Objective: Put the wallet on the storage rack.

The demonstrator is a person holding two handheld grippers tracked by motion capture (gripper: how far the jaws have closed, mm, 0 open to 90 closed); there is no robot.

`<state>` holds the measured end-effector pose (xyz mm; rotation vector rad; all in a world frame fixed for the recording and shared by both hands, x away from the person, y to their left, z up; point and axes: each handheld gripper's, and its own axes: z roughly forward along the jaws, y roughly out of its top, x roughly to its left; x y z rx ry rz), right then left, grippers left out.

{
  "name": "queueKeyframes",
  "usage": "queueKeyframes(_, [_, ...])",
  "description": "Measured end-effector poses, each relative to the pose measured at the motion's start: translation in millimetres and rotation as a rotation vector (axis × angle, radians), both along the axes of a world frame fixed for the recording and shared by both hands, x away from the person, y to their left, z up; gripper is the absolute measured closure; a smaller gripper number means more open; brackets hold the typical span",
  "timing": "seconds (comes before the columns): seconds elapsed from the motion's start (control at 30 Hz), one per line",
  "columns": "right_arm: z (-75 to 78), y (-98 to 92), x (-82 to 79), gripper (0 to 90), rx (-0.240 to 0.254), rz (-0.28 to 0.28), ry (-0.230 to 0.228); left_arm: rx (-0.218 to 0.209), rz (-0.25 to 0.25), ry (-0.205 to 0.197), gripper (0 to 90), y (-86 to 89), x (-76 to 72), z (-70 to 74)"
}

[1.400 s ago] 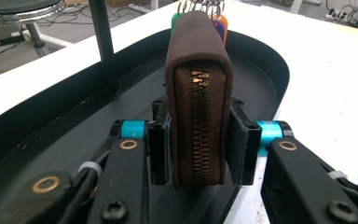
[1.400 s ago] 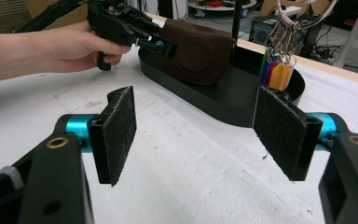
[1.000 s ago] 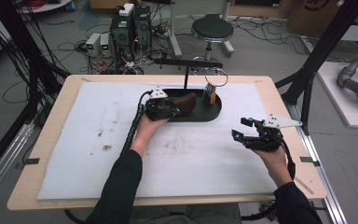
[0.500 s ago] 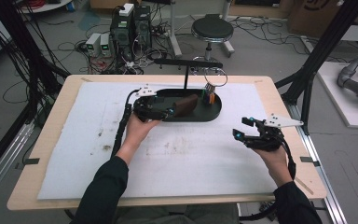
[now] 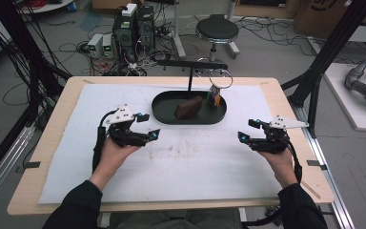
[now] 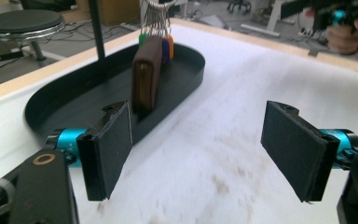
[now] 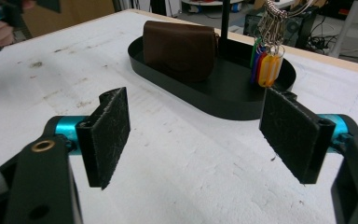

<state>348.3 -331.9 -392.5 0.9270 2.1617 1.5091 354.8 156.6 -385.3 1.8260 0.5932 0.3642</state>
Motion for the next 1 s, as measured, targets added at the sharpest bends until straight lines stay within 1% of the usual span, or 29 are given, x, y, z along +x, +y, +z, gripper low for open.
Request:
queueKeyframes(0.1, [-1.0,-0.2,1.6,22.7,-0.004,-0.002,0.002,0.021,0.008,-0.003,24.5,13.5,-11.9,-2.9])
queueKeyframes(0.13, [-1.2,-0.2,1.6,22.3,-0.003,-0.001,0.01,0.021,0.015,0.001,24.4,19.7,-16.2,-4.9])
queueKeyframes(0.27, [-1.6,-0.9,1.5,22.0,-0.01,-0.003,0.011,0.022,0.05,0.002,24.4,39.4,-27.4,-13.3])
queueKeyframes(0.37, [-1.7,-3.2,0.9,21.4,-0.017,-0.011,0.008,0.025,0.088,-0.005,24.4,52.6,-31.9,-20.0])
queueKeyframes(0.43, [-2.2,-5.6,0.3,21.2,-0.018,-0.021,0.01,0.023,0.109,-0.004,24.4,59.6,-32.1,-22.9])
queueKeyframes(0.5, [-2.9,-8.2,0.2,21.0,-0.018,-0.028,0.01,0.013,0.125,-0.002,24.4,65.0,-30.5,-24.2])
queueKeyframes(0.67, [-3.7,-14.2,-1.4,20.9,-0.012,-0.051,0.02,0.003,0.152,-0.01,23.8,72.1,-28.0,-22.7])
queueKeyframes(0.73, [-4.3,-15.5,-1.1,20.7,-0.012,-0.053,0.016,0.005,0.162,-0.022,23.8,73.3,-28.0,-22.1])
queueKeyframes(0.83, [-5.3,-15.8,-1.3,20.7,-0.014,-0.058,0.024,0.0,0.172,-0.023,23.8,74.6,-27.9,-22.0])
queueKeyframes(1.0, [-5.8,-15.2,-1.7,20.7,-0.022,-0.055,0.018,0.006,0.179,-0.02,23.8,76.0,-26.3,-23.6])
